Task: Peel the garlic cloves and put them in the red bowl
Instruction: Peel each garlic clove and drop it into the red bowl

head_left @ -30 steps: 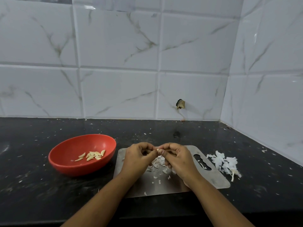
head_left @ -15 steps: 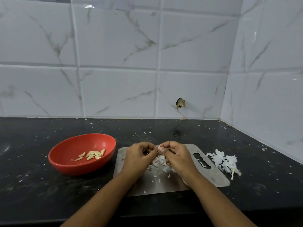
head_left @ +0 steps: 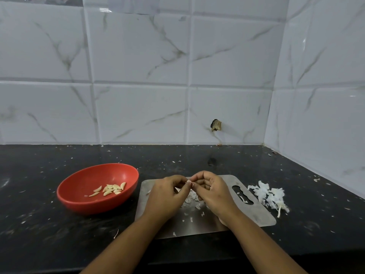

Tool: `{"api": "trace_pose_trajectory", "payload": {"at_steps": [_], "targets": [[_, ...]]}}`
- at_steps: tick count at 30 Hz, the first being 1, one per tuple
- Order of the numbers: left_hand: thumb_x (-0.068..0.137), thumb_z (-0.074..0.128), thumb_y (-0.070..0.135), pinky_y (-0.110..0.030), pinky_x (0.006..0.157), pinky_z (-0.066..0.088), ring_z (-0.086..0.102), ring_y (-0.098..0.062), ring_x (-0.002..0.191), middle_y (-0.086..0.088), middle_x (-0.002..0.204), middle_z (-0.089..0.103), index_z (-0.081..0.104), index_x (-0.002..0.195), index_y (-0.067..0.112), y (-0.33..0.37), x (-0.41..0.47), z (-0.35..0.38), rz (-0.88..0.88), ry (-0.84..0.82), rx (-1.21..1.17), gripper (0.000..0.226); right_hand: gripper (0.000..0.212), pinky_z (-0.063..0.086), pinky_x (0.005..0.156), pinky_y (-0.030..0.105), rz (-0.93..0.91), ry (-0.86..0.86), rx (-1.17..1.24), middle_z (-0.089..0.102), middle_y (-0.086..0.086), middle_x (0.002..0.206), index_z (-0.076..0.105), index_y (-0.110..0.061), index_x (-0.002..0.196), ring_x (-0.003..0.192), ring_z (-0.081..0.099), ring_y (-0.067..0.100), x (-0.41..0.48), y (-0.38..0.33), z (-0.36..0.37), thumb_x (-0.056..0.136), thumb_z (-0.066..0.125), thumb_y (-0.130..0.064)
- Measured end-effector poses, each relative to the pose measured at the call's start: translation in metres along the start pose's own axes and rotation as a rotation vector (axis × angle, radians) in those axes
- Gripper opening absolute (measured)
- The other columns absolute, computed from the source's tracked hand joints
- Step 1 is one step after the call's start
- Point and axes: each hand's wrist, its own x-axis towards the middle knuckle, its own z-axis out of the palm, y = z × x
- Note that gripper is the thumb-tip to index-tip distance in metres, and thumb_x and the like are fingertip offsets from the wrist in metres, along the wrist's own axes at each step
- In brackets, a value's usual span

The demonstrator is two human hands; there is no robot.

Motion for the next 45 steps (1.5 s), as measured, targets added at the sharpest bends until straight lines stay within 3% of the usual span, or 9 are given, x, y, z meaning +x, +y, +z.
{"api": "trace_pose_trajectory", "payload": {"at_steps": [11,15,19,23,26,31,34,39,45], "targets": [[0.099,0.045,0.023,-0.044,0.064,0.044,0.053,-0.015,0.065,0.0,0.067,0.057,0.054,0.083,0.014,-0.014,0.005,0.007,0.128,-0.017,0.111,0.021,0.011,0.044,0.065,0.011,-0.175,-0.028,-0.328,0.067,-0.007,0.076,0.069,-0.012,0.091,0.075,0.063,0.003,0.0,0.004,0.004,0.095,0.061,-0.016],[0.1,0.036,0.037,-0.047,0.063,0.046,0.055,-0.017,0.065,0.001,0.066,0.056,0.049,0.08,0.02,-0.014,0.004,0.007,0.119,-0.08,0.051,0.029,0.018,0.047,0.062,0.022,-0.226,0.001,-0.397,0.063,-0.005,0.07,0.062,-0.016,0.078,0.07,0.06,0.012,0.0,0.004,0.003,0.095,0.059,-0.018],[0.098,0.039,0.034,-0.04,0.054,0.037,0.043,-0.009,0.054,0.009,0.055,0.047,0.046,0.071,0.021,-0.018,0.007,0.009,0.063,-0.136,-0.121,0.031,0.018,0.05,0.066,0.031,-0.305,-0.036,-0.467,0.063,-0.002,0.073,0.059,-0.014,0.078,0.073,0.06,0.012,0.0,0.007,0.002,0.095,0.056,-0.017],[0.1,0.044,0.013,-0.019,0.053,0.031,0.038,-0.001,0.048,0.013,0.049,0.042,0.048,0.069,0.017,-0.019,0.009,0.007,-0.021,-0.189,-0.232,0.031,0.018,0.038,0.058,0.015,-0.389,-0.045,-0.564,0.057,-0.009,0.066,0.061,-0.013,0.074,0.065,0.054,0.007,0.001,0.007,0.001,0.092,0.061,-0.014],[0.101,0.041,0.01,-0.019,0.048,0.027,0.032,-0.002,0.045,0.011,0.047,0.037,0.049,0.07,0.012,-0.017,0.01,0.004,-0.117,-0.248,-0.41,0.032,0.015,0.036,0.059,0.011,-0.43,-0.043,-0.63,0.054,-0.014,0.067,0.064,-0.013,0.076,0.065,0.052,0.004,0.0,0.006,0.0,0.091,0.064,-0.014],[0.102,0.039,0.011,-0.017,0.044,0.026,0.028,-0.005,0.044,0.008,0.05,0.033,0.047,0.069,0.012,-0.014,0.012,-0.001,-0.218,-0.303,-0.585,0.034,0.012,0.039,0.06,0.009,-0.407,-0.032,-0.575,0.056,-0.017,0.067,0.067,-0.014,0.079,0.068,0.056,0.002,-0.001,0.003,0.003,0.091,0.065,-0.013],[0.102,0.039,0.013,-0.016,0.042,0.024,0.027,-0.004,0.042,0.006,0.049,0.033,0.046,0.071,0.01,-0.011,0.012,-0.001,-0.223,-0.287,-0.649,0.032,0.019,0.046,0.059,0.014,-0.251,-0.008,-0.392,0.065,-0.008,0.067,0.068,-0.022,0.076,0.062,0.06,0.004,-0.001,0.0,0.004,0.089,0.067,-0.01],[0.102,0.041,0.018,-0.017,0.041,0.031,0.038,-0.01,0.043,0.001,0.048,0.048,0.05,0.073,0.008,-0.01,0.009,0.002,-0.179,-0.239,-0.567,0.032,0.015,0.049,0.057,0.016,-0.128,0.034,-0.155,0.071,0.002,0.073,0.071,-0.02,0.078,0.059,0.062,0.004,-0.003,-0.009,0.001,0.085,0.071,-0.007],[0.093,0.058,0.009,-0.023,0.047,0.043,0.048,-0.011,0.048,-0.007,0.073,0.065,0.062,0.084,0.01,-0.01,0.009,0.0,-0.11,-0.039,-0.433,0.01,0.014,0.049,0.058,0.019,-0.106,0.036,-0.172,0.068,-0.001,0.073,0.07,-0.022,0.079,0.061,0.061,0.005,-0.002,-0.006,0.001,0.088,0.069,-0.011]]}}
